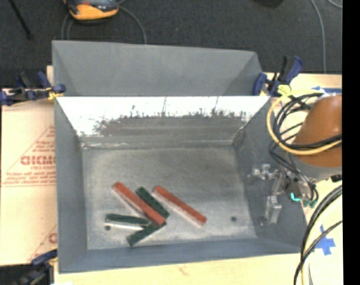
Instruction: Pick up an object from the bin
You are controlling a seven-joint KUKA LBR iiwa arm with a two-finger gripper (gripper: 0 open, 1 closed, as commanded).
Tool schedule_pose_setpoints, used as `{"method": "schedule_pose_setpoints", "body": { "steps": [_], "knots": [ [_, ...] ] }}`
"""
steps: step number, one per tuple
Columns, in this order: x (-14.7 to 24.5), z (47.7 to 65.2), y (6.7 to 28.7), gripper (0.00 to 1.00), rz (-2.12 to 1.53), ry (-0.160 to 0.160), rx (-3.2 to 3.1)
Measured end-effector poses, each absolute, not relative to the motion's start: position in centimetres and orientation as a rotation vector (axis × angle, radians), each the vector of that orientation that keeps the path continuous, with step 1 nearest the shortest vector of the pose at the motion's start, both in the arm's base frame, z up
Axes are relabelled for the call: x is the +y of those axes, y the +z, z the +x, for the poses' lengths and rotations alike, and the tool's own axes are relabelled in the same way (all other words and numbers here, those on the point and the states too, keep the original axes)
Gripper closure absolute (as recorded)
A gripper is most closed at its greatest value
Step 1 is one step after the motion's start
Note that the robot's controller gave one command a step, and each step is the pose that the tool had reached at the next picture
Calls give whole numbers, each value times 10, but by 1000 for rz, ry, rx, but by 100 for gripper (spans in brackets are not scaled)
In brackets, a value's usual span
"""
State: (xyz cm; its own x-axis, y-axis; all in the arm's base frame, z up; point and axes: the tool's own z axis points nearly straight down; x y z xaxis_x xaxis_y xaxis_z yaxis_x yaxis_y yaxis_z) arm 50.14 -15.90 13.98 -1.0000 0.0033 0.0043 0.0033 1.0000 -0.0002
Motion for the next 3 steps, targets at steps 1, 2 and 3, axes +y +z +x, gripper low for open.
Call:
{"method": "schedule_pose_setpoints", "body": {
  "steps": [1, 2, 3],
  "knots": [
    [-158, 503, 144, 0, 0, 3, -3145],
    [-134, 505, 127, 0, 159, 8, -3144],
    [-102, 505, 92, 0, 301, -1, -3132]
  ]
}}
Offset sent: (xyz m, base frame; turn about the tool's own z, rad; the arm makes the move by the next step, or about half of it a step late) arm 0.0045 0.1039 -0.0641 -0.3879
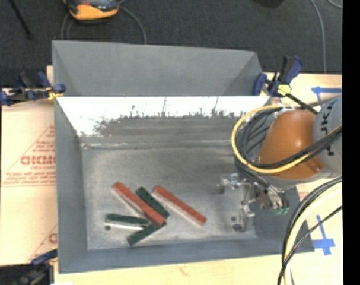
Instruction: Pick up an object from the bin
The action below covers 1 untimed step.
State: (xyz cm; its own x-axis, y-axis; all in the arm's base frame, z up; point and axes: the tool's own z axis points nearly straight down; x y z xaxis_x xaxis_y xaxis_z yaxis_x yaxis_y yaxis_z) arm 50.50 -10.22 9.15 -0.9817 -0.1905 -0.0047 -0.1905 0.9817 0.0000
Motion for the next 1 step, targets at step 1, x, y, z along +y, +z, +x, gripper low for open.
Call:
{"method": "schedule_pose_setpoints", "body": {
  "steps": [1],
  "knots": [
    [-59, 511, 104, 0, -72, 0, 3138]
  ]
}}
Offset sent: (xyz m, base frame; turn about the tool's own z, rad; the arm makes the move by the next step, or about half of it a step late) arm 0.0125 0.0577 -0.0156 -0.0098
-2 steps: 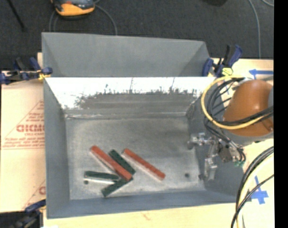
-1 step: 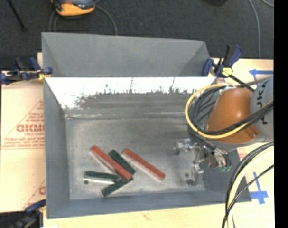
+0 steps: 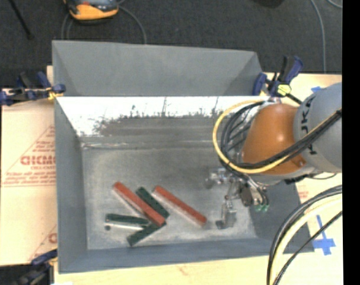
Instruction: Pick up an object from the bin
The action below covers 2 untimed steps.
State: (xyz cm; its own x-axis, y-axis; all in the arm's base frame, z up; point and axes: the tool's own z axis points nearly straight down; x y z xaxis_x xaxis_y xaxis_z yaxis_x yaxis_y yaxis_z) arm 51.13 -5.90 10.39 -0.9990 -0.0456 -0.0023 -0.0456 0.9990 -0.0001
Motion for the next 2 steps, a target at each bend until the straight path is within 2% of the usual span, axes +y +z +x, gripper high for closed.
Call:
{"method": "schedule_pose_setpoints", "body": {
  "steps": [1, 2],
  "knots": [
    [-39, 517, 95, 0, -180, 2, 3130],
    [-15, 509, 71, 100, 2, -1, 3138]
  ]
}}
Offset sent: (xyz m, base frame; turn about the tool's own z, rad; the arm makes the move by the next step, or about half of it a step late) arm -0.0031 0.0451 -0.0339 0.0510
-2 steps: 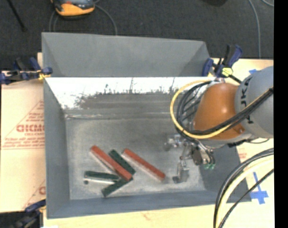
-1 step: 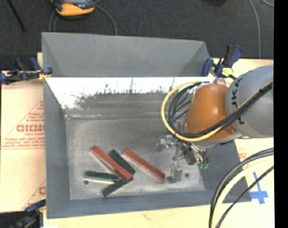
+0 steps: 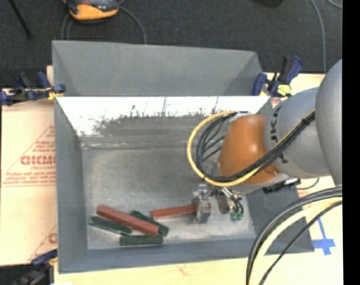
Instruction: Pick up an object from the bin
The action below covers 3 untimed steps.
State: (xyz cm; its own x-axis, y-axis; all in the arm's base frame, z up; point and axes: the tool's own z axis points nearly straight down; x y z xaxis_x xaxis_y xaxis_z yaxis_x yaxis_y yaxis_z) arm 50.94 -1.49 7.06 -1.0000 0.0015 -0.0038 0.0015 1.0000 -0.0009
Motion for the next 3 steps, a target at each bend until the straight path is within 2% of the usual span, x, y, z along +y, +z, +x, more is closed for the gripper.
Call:
{"method": "schedule_pose_setpoints", "body": {
  "steps": [1, 2, 3],
  "knots": [
    [-15, 509, 70, 0, 0, -2, 3139],
    [-15, 510, 71, 100, -2, -2, 3138],
    [-15, 510, 71, 100, -3, -3, 3138]
  ]
}}
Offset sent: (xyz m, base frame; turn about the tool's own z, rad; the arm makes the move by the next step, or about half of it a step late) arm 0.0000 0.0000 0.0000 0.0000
